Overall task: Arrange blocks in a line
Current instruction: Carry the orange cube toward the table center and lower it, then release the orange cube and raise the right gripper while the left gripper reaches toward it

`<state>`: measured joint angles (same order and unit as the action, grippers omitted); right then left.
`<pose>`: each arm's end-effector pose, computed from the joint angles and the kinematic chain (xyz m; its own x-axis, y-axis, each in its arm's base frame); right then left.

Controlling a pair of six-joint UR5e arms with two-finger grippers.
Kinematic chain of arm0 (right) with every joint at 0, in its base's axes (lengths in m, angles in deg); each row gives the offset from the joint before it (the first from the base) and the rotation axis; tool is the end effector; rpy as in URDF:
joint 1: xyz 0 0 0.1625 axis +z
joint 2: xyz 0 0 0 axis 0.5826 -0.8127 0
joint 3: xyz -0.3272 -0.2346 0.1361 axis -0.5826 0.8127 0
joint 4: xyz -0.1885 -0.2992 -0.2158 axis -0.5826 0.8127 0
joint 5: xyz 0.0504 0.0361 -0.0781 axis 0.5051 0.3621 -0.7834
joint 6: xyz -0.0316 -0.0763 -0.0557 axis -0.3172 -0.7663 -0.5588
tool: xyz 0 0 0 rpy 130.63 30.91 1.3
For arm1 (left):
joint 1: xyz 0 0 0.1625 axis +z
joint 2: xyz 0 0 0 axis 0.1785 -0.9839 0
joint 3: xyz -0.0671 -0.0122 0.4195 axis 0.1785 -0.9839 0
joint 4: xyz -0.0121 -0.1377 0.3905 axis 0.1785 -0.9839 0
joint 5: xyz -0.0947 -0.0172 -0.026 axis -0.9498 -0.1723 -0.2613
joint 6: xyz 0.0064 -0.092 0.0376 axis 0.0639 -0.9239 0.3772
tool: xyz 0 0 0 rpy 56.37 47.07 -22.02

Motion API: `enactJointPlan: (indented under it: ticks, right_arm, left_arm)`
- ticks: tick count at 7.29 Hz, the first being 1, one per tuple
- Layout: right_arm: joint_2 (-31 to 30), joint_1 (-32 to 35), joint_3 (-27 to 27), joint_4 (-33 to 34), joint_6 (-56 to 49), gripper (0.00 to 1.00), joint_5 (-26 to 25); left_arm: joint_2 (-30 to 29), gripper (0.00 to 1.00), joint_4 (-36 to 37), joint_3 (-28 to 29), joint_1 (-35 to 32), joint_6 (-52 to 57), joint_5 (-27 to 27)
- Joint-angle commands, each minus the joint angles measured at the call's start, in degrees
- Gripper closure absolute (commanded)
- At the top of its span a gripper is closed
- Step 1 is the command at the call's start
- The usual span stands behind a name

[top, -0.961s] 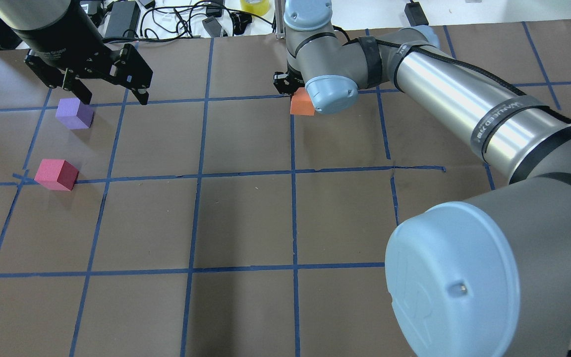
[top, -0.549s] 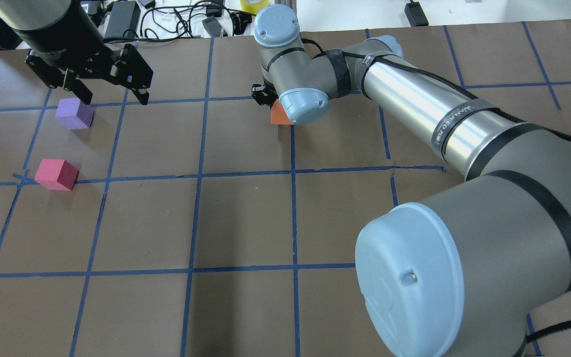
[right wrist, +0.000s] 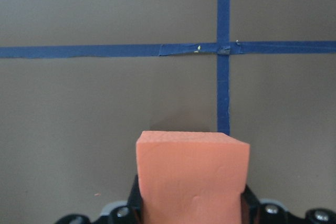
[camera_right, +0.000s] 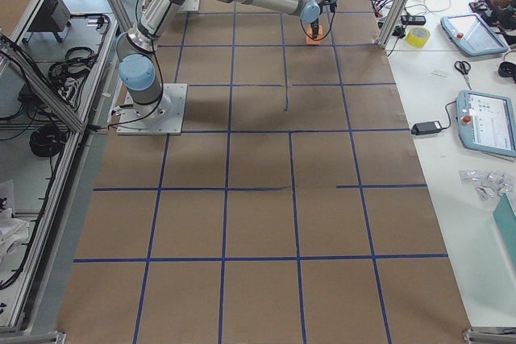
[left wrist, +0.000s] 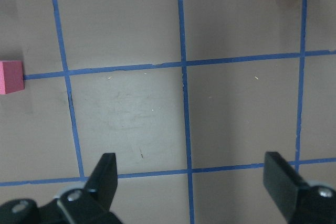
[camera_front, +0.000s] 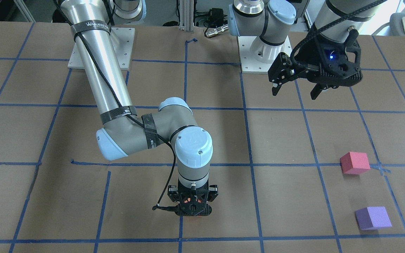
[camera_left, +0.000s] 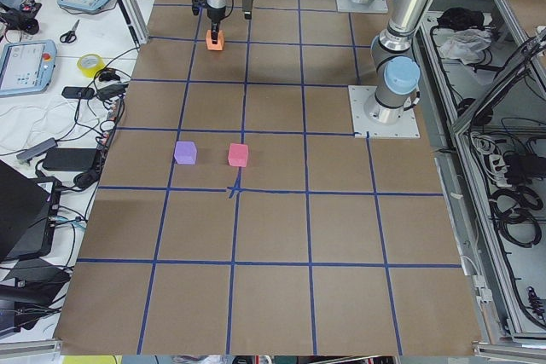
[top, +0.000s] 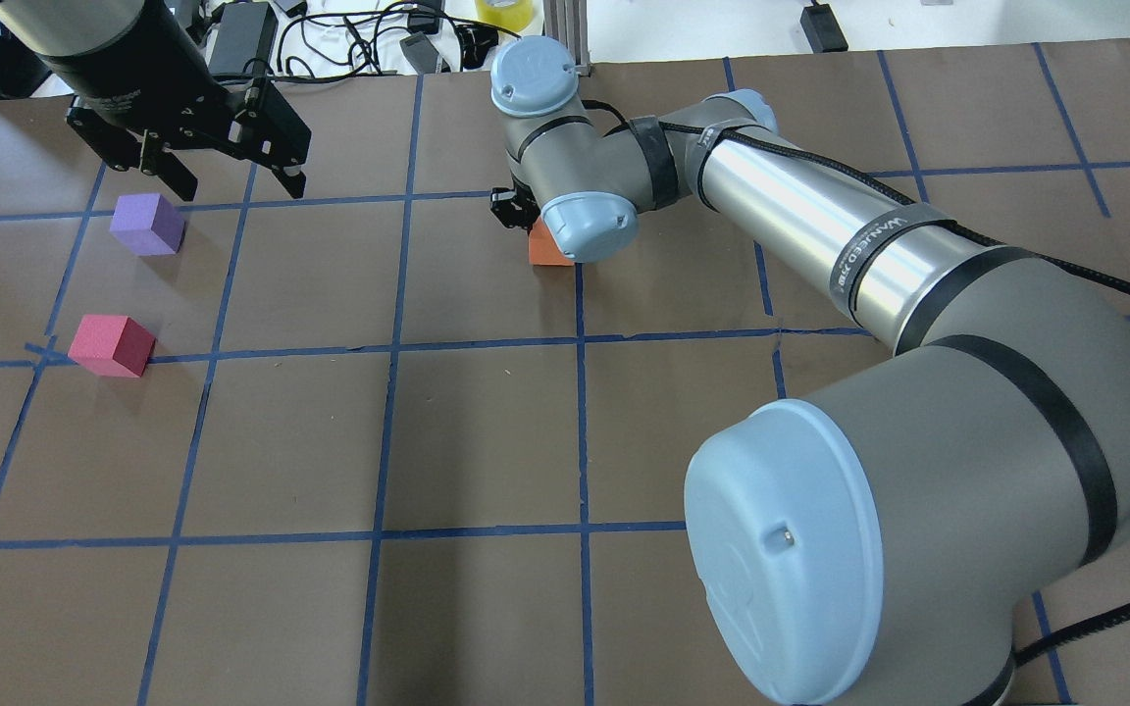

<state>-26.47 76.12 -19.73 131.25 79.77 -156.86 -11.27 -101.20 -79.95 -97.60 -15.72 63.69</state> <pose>0.4030 -0.6631 0.2064 -0.9998 0.0127 -0.0181 0.0157 0.9849 -0.1722 -0.1150 -0.5165 0.5208 -0.9971 0.0544 0.0526 0.0516 0.9973 -0.0531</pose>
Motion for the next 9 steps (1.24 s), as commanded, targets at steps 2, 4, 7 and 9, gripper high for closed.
enactJointPlan:
  ticks: [2,4,7,9]
  right_arm:
    - [0.8,0.7,0.1,0.3,1.5,0.0,0.5]
    - [-1.6,0.6,0.7,-0.7,1.4,0.0,0.2]
    - [-12.2,-1.9,0.0,-12.3,0.4,0.0,-0.2]
    - [-21.2,-7.3,-0.8,-24.4,-5.7,0.0,0.1]
  left_arm:
    - [-0.6,0.0,2.9,-0.1,1.2,-0.1,-0.4]
    - [-0.4,0.0,2.5,-0.3,1.3,0.2,1.1]
    - [-4.6,0.0,5.9,-3.5,0.9,0.1,0.7]
    - [-9.0,0.0,16.6,-8.2,-0.2,-0.5,0.5]
